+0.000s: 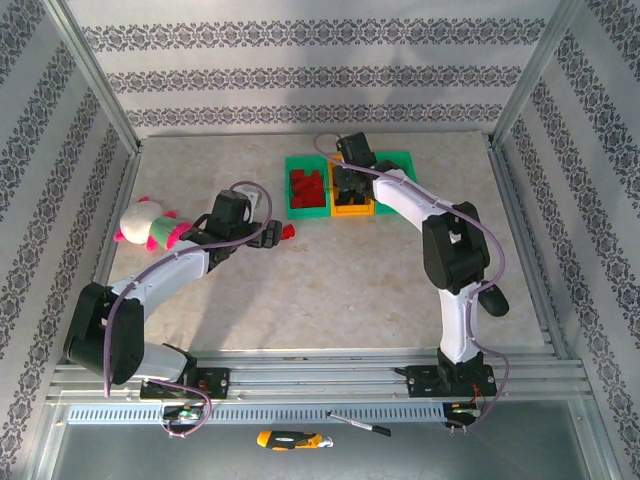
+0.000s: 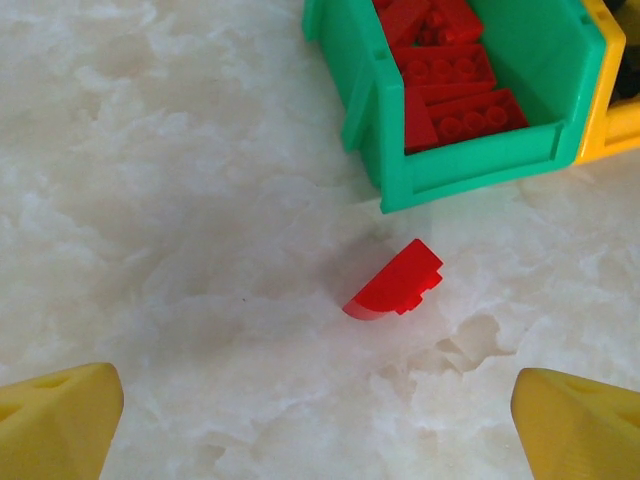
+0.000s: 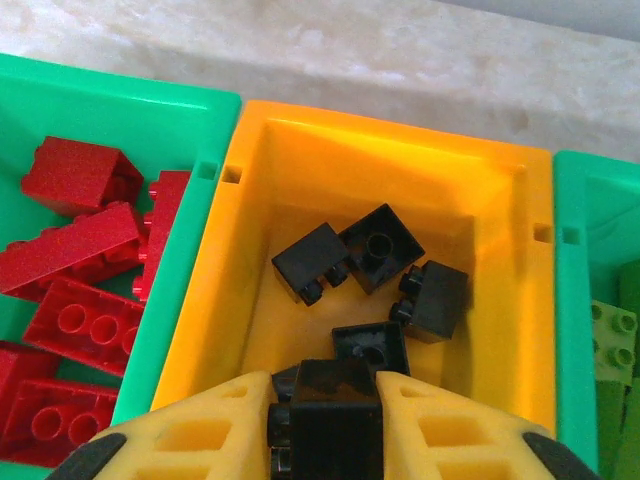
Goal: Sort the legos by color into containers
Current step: Place the lego in the container, then pick up the lego from the center of the table.
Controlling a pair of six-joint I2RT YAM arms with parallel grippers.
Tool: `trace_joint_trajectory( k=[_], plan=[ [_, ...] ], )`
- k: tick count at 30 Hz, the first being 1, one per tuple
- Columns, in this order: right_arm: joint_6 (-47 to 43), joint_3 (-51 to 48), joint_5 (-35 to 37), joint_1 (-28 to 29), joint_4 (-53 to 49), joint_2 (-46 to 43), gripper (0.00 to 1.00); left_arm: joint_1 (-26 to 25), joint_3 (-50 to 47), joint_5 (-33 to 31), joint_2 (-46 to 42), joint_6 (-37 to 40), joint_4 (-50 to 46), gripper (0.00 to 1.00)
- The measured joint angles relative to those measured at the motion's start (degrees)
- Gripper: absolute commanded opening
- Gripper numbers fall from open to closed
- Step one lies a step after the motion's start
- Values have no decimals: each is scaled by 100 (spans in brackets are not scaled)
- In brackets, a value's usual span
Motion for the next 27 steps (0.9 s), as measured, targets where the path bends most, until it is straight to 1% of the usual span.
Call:
trace_joint_trajectory(
  k=[2, 4, 6, 7, 9, 12, 17, 19, 23, 27],
  plan=[
    [39, 101, -2, -7, -7, 90, 44, 0, 35, 42, 48, 166, -4, 99],
    [42, 140, 2, -7, -35, 107, 58, 0, 120, 131, 101, 444, -15, 100],
    [81, 146, 2, -7, -39, 87, 70, 0, 271, 260, 184, 752, -50, 99],
    [66, 140, 2, -7, -44, 61, 74, 0, 378, 323, 247, 922, -59, 98],
    [68, 42, 2, -7, -13, -50, 80, 0, 608, 455, 398, 1246, -92, 98],
    [46, -455, -42, -4, 44, -549, 83, -2, 994, 664, 693, 1731, -216, 97],
    [39, -1620, -302, 52, 146, -1906, 84, -15, 1860, 813, 1460, 2509, -815, 96],
    [37, -2107, -413, 162, 190, -2551, 84, -42, 2232, 763, 1829, 2741, -1143, 96],
    [57, -2881, -542, 442, 225, -3530, 84, -138, 2662, 557, 2411, 3010, -1613, 96],
    [192, -3453, -588, 632, 192, -4183, 84, -317, 2887, 374, 2844, 3152, -1921, 90]
  ],
)
